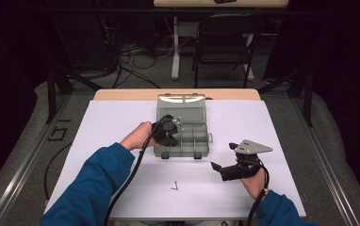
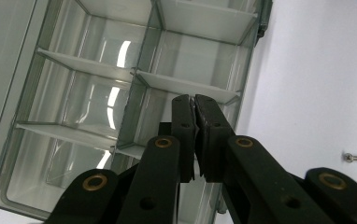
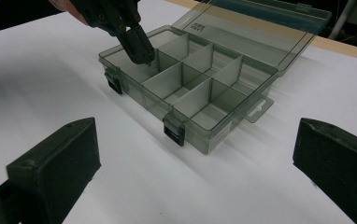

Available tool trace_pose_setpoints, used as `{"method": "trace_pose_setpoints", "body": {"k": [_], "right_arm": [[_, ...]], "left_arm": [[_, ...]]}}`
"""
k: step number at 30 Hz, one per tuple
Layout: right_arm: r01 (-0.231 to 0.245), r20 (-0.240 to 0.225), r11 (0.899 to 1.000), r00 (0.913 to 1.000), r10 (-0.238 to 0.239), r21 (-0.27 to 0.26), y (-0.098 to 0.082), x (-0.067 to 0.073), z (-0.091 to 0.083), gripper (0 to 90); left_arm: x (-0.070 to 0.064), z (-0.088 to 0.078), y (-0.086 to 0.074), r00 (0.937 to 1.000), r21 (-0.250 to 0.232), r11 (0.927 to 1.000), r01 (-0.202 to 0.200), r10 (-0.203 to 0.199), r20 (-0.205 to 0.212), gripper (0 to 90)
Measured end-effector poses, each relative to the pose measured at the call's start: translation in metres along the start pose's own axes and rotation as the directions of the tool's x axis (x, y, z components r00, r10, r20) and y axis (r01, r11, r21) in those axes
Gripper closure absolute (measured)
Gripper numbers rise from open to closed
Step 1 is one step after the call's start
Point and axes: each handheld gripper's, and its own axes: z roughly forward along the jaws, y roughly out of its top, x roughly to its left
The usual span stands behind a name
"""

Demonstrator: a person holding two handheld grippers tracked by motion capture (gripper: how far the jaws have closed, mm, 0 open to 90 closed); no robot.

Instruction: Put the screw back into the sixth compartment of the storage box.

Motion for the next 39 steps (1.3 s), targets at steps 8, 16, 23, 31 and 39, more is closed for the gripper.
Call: {"method": "trace_pose_setpoints", "body": {"k": [8,16,23,31,39], "right_arm": [[-0.005,-0.002,1.0,1.0,0.005,0.001,0.0,0.0,0.001,0.0],[-0.004,-0.002,1.0,1.0,0.004,0.004,0.0,0.0,0.0,0.0],[-0.005,-0.003,1.0,1.0,0.005,0.003,0.0,0.0,0.0,0.0],[-0.001,-0.003,1.0,1.0,0.001,0.006,0.0,0.0,0.0,0.0],[-0.002,0.0,1.0,1.0,0.002,0.006,0.0,0.0,-0.001,0.0]], "left_arm": [[0.004,0.005,-0.002,0.9998,0.009,0.9998,0.019,-0.019,0.011,85.9],[0.004,0.004,-0.002,0.999,-0.01,0.9996,0.028,-0.028,0.036,78.1],[-0.002,-0.006,-0.003,0.9995,-0.043,0.9989,0.017,-0.016,0.029,57.6],[-0.013,-0.02,-0.006,1.0,-0.052,0.9987,-0.001,0.001,0.007,33.7],[-0.026,-0.03,-0.014,0.9999,-0.078,0.997,-0.006,0.005,-0.01,16.8]]}}
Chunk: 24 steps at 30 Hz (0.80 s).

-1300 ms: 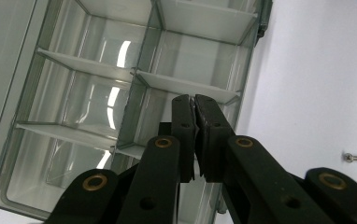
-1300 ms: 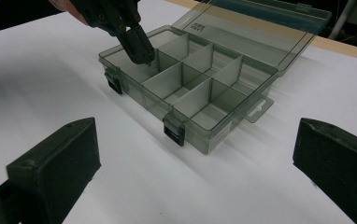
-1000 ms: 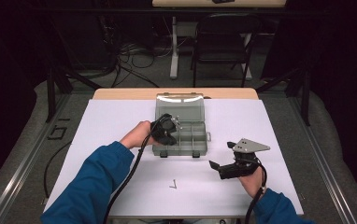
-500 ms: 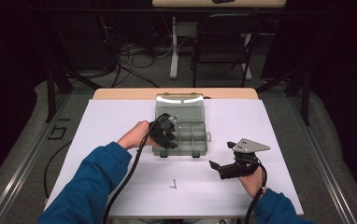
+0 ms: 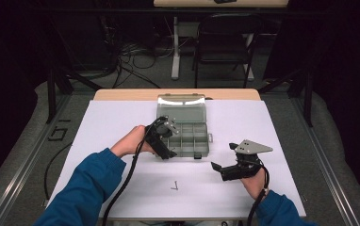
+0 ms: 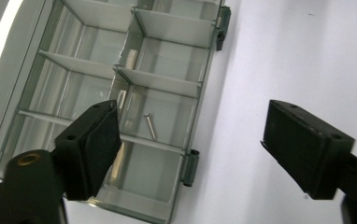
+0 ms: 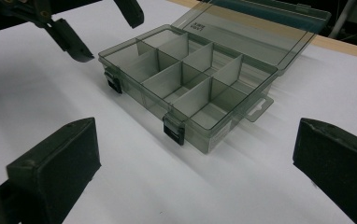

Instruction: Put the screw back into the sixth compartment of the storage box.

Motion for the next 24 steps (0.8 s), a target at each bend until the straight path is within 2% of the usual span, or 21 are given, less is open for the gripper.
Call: {"method": "trace_pose_setpoints", "body": {"k": [2,8,17,24], "right_arm": [[0.001,0.001,1.0,1.0,-0.001,-0.001,0.0,0.0,0.0,0.0],[-0.001,0.002,1.0,1.0,0.001,-0.005,0.0,0.0,0.0,0.0],[-0.007,0.004,1.0,1.0,0.007,-0.005,-0.001,0.0,0.001,0.0],[-0.008,0.005,1.0,1.0,0.008,0.005,-0.001,0.001,0.0,0.0]], "left_arm": [[-0.004,-0.002,-0.003,1.0,-0.015,0.9998,0.009,-0.009,-0.002,15.9],[-0.014,-0.009,-0.009,0.9999,-0.029,0.9996,-0.003,0.003,-0.012,14.5],[-0.03,-0.005,-0.018,0.999,-0.007,0.9994,-0.034,0.034,-0.03,10.2],[-0.043,-0.003,-0.023,0.9983,-0.027,0.9984,-0.05,0.049,-0.032,6.3]]}}
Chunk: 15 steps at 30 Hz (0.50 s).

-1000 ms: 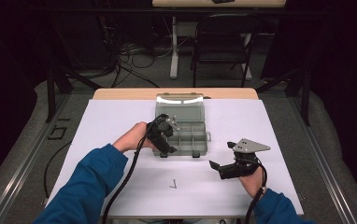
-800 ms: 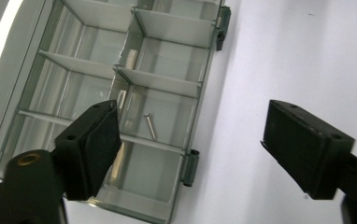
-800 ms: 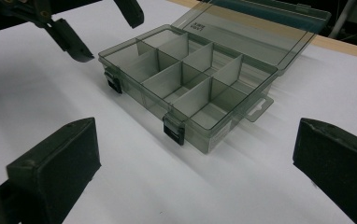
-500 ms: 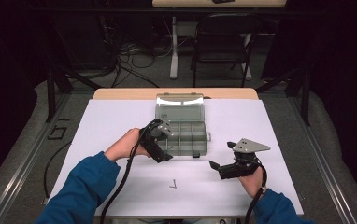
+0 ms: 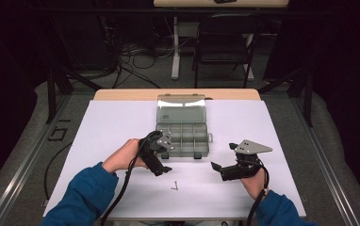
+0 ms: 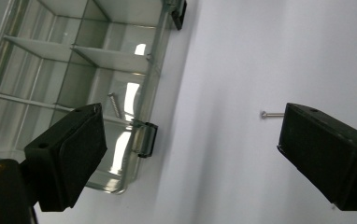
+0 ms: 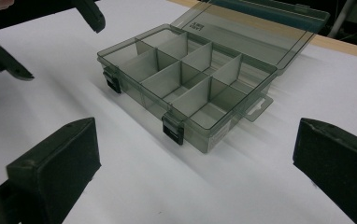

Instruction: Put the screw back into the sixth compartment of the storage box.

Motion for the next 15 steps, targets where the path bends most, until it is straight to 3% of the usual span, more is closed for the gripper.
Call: {"method": "trace_pose_setpoints", "body": {"k": [6,15], "right_arm": [[0.005,0.002,1.0,1.0,-0.005,-0.011,0.0,0.0,0.0,0.0],[0.004,0.002,1.0,1.0,-0.004,-0.006,0.0,0.0,0.001,0.0]], "left_arm": [[-0.009,0.005,-0.004,0.9998,0.005,0.9998,-0.02,0.02,0.004,2.1],[-0.015,0.004,-0.008,0.9999,-0.017,0.9998,-0.011,0.011,0.006,0.0]]}}
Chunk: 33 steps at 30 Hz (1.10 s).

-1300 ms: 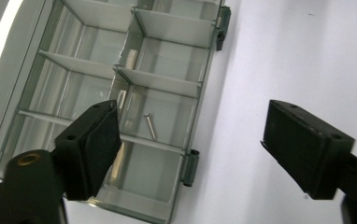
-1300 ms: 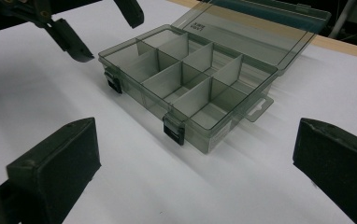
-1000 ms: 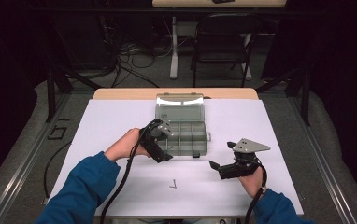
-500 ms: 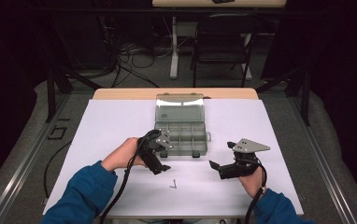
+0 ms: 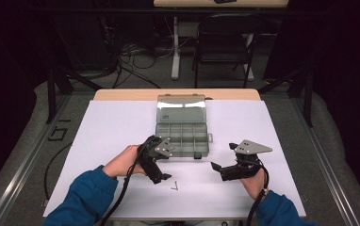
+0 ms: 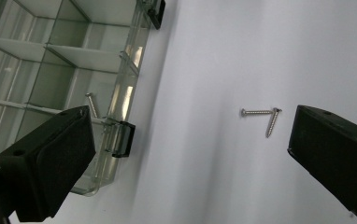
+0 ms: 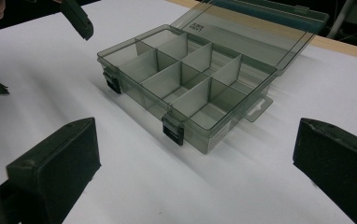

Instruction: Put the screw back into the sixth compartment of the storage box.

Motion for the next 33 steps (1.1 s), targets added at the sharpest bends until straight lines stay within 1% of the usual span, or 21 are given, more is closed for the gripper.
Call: {"method": "trace_pose_setpoints", "body": {"k": [2,5,6,11,13,14,16,21,22,25,26,29,30,31,32,33], "right_arm": [[0.0,0.0,1.0,1.0,0.0,0.002,0.0,0.0,0.0,0.0],[0.002,0.006,1.0,1.0,-0.002,0.005,0.0,0.0,0.0,0.0],[-0.001,0.002,1.0,1.0,0.001,0.001,0.0,0.0,0.0,0.0],[-0.003,-0.001,1.0,1.0,0.003,-0.003,-0.001,-0.001,0.001,0.0],[-0.001,-0.002,1.0,1.0,0.001,-0.004,-0.001,-0.001,0.0,0.0],[-0.003,-0.002,1.0,1.0,0.003,-0.004,-0.001,-0.001,0.0,0.0],[-0.004,-0.005,1.0,1.0,0.004,-0.004,-0.001,-0.001,0.001,0.0],[-0.004,-0.002,1.0,1.0,0.004,-0.002,-0.001,-0.001,0.001,0.0],[-0.004,-0.003,1.0,1.0,0.004,-0.003,-0.001,-0.001,0.001,0.0],[-0.005,-0.002,1.0,1.0,0.005,0.001,-0.001,-0.001,0.001,0.0],[-0.004,-0.002,1.0,1.0,0.004,-0.002,-0.001,-0.001,0.001,0.0],[-0.003,-0.002,1.0,1.0,0.003,-0.002,-0.001,-0.001,0.0,0.0],[-0.004,-0.003,1.0,1.0,0.004,-0.003,-0.001,-0.001,0.001,0.0],[-0.004,-0.003,1.0,1.0,0.004,-0.002,-0.001,-0.001,0.001,0.0],[-0.004,-0.003,1.0,1.0,0.004,-0.002,-0.001,-0.001,0.001,0.0],[-0.004,-0.003,1.0,1.0,0.004,-0.002,-0.001,-0.001,0.001,0.0]], "left_arm": [[-0.002,0.002,-0.001,1.0,0.005,1.0,-0.007,0.007,-0.001,0.0],[-0.004,0.005,-0.002,0.9999,0.003,1.0,-0.004,0.004,0.01,0.0],[-0.005,0.006,-0.002,0.9998,0.009,0.9999,-0.009,0.009,0.015,0.0],[-0.015,0.016,-0.003,0.9989,0.023,0.9993,-0.028,0.027,0.039,0.0],[-0.019,0.021,-0.003,0.9986,0.029,0.9992,-0.027,0.026,0.047,0.0],[-0.02,0.022,-0.003,0.998,0.037,0.9985,-0.039,0.037,0.05,0.0],[-0.023,0.026,-0.004,0.9977,0.034,0.9988,-0.035,0.032,0.059,0.0],[-0.03,0.032,-0.005,0.996,0.044,0.9979,-0.048,0.044,0.078,0.0],[-0.03,0.033,-0.005,0.9949,0.053,0.9964,-0.066,0.062,0.08,0.0],[-0.033,0.036,-0.005,0.9945,0.053,0.9965,-0.064,0.059,0.086,0.0],[-0.033,0.037,-0.005,0.9936,0.057,0.9962,-0.065,0.06,0.096,0.3],[-0.036,0.04,-0.005,0.9917,0.057,0.9956,-0.074,0.068,0.109,5.3],[-0.036,0.04,-0.005,0.9905,0.064,0.995,-0.077,0.069,0.119,7.6],[-0.037,0.041,-0.005,0.9895,0.055,0.9953,-0.08,0.073,0.125,10.9],[-0.037,0.041,-0.005,0.9879,0.06,0.9947,-0.084,0.075,0.136,14.2],[-0.037,0.042,-0.005,0.988,0.053,0.9952,-0.082,0.074,0.135,15.6]]}}
